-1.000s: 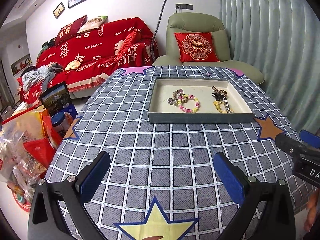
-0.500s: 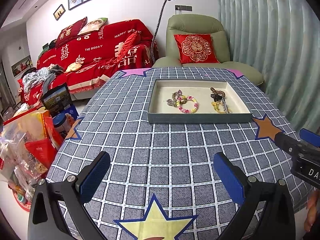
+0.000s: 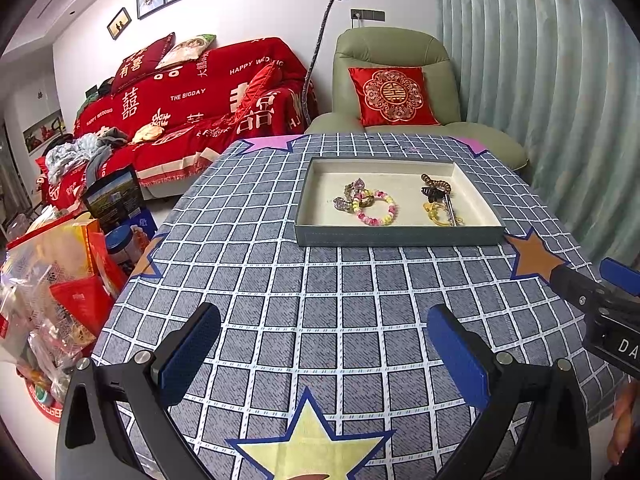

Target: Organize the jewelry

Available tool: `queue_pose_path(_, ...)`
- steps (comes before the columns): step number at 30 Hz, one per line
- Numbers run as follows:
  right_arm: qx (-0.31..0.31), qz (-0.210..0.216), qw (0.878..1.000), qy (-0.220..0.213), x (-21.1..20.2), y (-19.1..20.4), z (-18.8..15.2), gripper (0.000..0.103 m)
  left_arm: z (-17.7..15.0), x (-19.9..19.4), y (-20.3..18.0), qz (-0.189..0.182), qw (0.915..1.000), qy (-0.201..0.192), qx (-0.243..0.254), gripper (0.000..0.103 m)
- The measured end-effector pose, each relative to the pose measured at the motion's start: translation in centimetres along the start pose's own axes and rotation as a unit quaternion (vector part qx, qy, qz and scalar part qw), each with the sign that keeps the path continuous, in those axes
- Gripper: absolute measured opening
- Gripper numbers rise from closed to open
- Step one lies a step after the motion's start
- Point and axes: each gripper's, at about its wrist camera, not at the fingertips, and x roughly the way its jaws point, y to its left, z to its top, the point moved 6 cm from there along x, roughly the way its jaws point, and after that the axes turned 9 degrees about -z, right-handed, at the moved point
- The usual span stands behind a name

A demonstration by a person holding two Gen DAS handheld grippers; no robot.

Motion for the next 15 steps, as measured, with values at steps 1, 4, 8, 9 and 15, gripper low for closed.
queue_pose_path(1, 0.0, -0.001, 1.0, 0.0, 0.07, 0.05, -0.01, 0.089, 0.0, 0.03, 0.03, 0.0, 1.0, -0.001, 0.001, 0.103)
queue_pose_path(4, 0.0, -0.001, 1.0, 0.0, 0.0, 0.01, 0.02, 0.089, 0.01, 0.04, 0.05, 0.001, 1.0, -0.001, 0.0, 0.103)
queue_pose_path(8, 0.0, 0.0, 1.0, 0.0, -0.08, 0.03, 0.03, 0.089, 0.01, -0.01, 0.02, 0.001, 1.0, -0.001, 0.001, 0.103)
queue_pose_path(9, -0.001, 0.0, 1.0, 0.0, -0.17, 0.0, 0.04, 0.089, 0.01, -0.03, 0.03, 0.001, 1.0, -0.001, 0.001, 0.103)
queue_pose_path(15, 0.001, 0.0, 1.0, 0.0, -0.09, 0.01, 0.03, 0.089, 0.03, -0.03, 0.01, 0.0, 1.0, -0.001, 0.0, 0.103)
